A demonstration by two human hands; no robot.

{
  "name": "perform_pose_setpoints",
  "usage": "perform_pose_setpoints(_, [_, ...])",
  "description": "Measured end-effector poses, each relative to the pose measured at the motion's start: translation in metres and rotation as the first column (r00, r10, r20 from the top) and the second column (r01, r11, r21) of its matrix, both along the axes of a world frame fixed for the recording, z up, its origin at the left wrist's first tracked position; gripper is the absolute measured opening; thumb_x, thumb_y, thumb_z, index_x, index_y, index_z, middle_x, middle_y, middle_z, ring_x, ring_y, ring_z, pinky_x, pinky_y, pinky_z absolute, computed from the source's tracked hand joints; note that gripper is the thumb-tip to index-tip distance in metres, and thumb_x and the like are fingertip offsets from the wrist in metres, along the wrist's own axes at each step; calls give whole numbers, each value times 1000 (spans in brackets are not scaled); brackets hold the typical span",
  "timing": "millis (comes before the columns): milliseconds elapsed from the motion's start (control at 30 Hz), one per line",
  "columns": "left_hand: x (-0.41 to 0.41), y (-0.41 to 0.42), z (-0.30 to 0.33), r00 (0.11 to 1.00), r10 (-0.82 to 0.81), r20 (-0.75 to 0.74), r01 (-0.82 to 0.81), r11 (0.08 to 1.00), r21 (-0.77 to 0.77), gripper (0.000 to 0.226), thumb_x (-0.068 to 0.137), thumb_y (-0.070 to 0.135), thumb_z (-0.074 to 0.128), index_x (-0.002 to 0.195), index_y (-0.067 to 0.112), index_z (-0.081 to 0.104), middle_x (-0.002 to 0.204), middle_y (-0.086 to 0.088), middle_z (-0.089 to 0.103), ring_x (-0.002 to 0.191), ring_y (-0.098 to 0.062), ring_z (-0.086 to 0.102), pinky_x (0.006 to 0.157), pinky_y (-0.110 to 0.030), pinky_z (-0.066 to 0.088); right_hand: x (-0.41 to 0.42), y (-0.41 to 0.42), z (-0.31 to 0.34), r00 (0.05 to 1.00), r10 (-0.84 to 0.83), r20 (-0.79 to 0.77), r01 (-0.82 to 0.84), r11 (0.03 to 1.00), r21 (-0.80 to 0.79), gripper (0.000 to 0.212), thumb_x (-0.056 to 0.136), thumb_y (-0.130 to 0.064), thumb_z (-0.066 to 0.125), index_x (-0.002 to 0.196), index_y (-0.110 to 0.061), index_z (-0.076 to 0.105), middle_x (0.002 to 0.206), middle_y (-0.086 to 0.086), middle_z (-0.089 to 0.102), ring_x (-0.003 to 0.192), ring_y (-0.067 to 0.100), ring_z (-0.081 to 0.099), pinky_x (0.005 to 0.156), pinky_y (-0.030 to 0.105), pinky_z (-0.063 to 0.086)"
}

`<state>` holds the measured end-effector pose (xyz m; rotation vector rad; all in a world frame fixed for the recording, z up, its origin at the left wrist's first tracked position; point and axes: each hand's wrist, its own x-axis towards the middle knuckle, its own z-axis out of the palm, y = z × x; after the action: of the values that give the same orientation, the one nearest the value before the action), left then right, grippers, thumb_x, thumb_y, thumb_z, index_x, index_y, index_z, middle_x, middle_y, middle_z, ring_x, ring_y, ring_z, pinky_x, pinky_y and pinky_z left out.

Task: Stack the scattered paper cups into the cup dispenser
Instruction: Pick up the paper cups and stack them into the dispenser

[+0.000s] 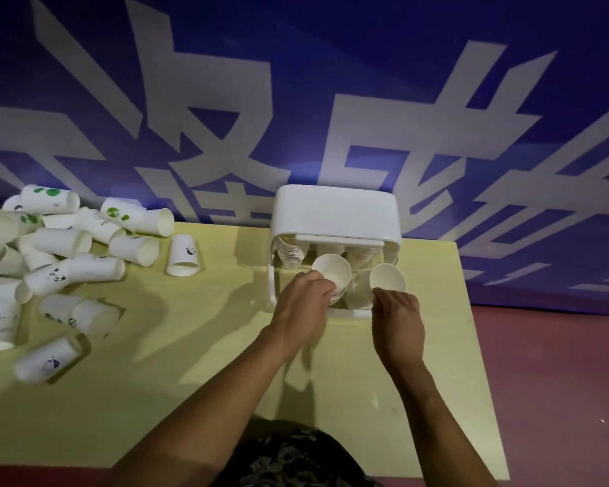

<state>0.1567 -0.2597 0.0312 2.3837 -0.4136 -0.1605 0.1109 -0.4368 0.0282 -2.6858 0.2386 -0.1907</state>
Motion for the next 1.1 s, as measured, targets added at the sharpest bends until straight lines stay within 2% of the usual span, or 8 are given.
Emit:
perform_pose_setpoints(300, [15, -11, -28, 994, 6, -111, 25, 961, 275, 20, 92, 16, 53, 92, 14, 73, 100, -2, 65, 95, -23, 58, 73, -33, 50, 23, -5, -24, 957, 156, -245, -187, 976, -109, 29, 93, -5, 47, 106, -12, 72, 100, 7, 72, 97, 34, 57, 80, 37, 47])
perform_pose_setpoints(367, [14, -11, -33, 996, 5, -93, 17, 972, 232, 19, 94, 19, 54, 97, 16, 72, 107, 1, 64, 98, -22, 58, 74, -31, 49, 25, -3, -25, 962, 132, -240, -170, 975, -142, 24, 94, -9, 50, 104, -13, 72, 101, 5, 72, 99, 35, 58, 79, 37, 45])
perform_pose_setpoints(500, [7, 7, -35, 994, 107, -21, -104, 991, 87, 27, 93, 25, 56, 118, 22, 65, 120, 10, 58, 99, -12, 58, 75, -29, 49, 23, 12, -21, 993, 100, -65, -106, 989, -101, 18, 88, -12, 63, 104, -14, 69, 104, 5, 70, 100, 35, 58, 78, 39, 46])
perform_pose_setpoints(667, [-18, 76, -43, 919, 377, -116, -381, 924, -15, 14, 87, 20, 63, 98, 22, 71, 97, 8, 69, 79, -11, 63, 67, -24, 48, 14, 65, -21, 967, 252, -22, -246, 957, 153, 13, 89, -14, 64, 102, -15, 69, 98, 3, 70, 89, 26, 60, 72, 34, 51])
perform_pose_setpoints(767, [-42, 130, -52, 765, 574, -291, -618, 782, -80, 7, 84, 15, 67, 84, 22, 71, 84, 8, 70, 77, -13, 65, 69, -22, 45, 3, 113, -28, 938, 317, -142, -258, 910, 326, 12, 92, -17, 62, 98, -15, 71, 93, 1, 71, 84, 20, 64, 70, 33, 50])
perform_pose_setpoints(867, [-66, 188, -61, 544, 726, -420, -816, 575, -63, 6, 87, 15, 66, 88, 17, 71, 89, 4, 69, 88, -17, 65, 75, -22, 42, -8, 161, -39, 875, 370, -311, -231, 885, 404, 15, 94, -22, 60, 101, -18, 72, 95, -3, 73, 85, 14, 66, 72, 26, 47])
perform_pose_setpoints(1000, [-103, 264, -70, 249, 887, -389, -950, 302, 79, 23, 85, 16, 67, 106, 8, 65, 108, -13, 64, 100, -30, 60, 84, -35, 47, -22, 223, -55, 762, 444, -471, -226, 864, 450, 22, 96, -25, 57, 113, -17, 70, 108, -1, 72, 94, 13, 65, 81, 23, 47])
perform_pose_setpoints(1100, [-125, 305, -76, -59, 940, -337, -941, 61, 334, 49, 82, 23, 71, 122, 4, 50, 126, -23, 46, 116, -40, 46, 91, -49, 44, -31, 269, -64, 700, 473, -535, -193, 847, 496, 23, 96, -24, 58, 114, -16, 70, 111, -1, 71, 98, 12, 65, 82, 21, 46])
